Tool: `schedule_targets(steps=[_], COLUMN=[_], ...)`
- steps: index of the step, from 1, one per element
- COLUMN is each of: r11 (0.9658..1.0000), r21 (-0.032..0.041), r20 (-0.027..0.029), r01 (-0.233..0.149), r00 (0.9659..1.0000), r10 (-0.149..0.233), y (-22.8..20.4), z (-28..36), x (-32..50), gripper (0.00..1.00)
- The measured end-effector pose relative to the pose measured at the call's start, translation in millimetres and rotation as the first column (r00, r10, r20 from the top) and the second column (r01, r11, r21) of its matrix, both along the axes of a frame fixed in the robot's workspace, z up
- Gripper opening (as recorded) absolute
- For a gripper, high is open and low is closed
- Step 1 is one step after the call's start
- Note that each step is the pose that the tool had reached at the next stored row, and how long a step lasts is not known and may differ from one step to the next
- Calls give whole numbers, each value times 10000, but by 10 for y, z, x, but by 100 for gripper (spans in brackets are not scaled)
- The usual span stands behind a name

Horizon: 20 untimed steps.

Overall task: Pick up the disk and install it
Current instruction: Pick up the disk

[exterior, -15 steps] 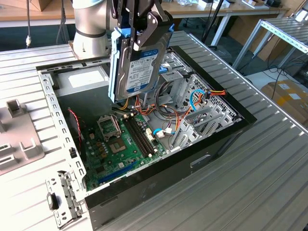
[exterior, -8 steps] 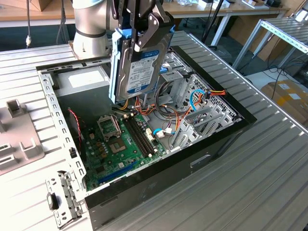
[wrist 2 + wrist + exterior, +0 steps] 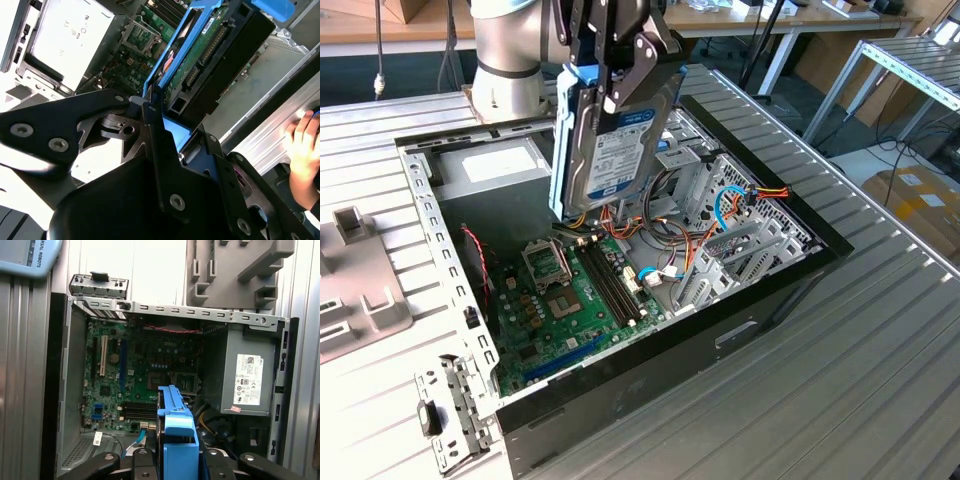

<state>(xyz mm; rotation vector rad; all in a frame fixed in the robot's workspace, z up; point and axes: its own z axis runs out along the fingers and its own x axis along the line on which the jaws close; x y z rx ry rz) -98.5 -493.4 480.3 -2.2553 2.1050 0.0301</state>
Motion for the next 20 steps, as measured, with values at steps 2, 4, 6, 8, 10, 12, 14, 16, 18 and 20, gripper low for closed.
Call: schedule_targets(steps=[2,4,6,8,10,12,14,16,18,20], r11=[10000,10000,10000,10000,10000,10000,10000,10000,10000,10000], r21=[0,-1,-1,0,0,-1,0,0,1,0], r20=[0,0,0,0,0,0,0,0,0,0], r01=[0,0,0,0,0,0,0,0,-1,0], r00=[10000,10000,10000,10000,10000,10000,10000,10000,10000,10000], r10=[0,0,0,0,0,0,0,0,1,0], y=[-20,-42,-56,-68,-78,-91,-104,-118,-126,-134], z=[0,1,0,0,0,0,0,0,0,0], x=[0,0,0,0,0,0,0,0,0,0], gripper=[37,37,37,37,37,37,37,37,37,37])
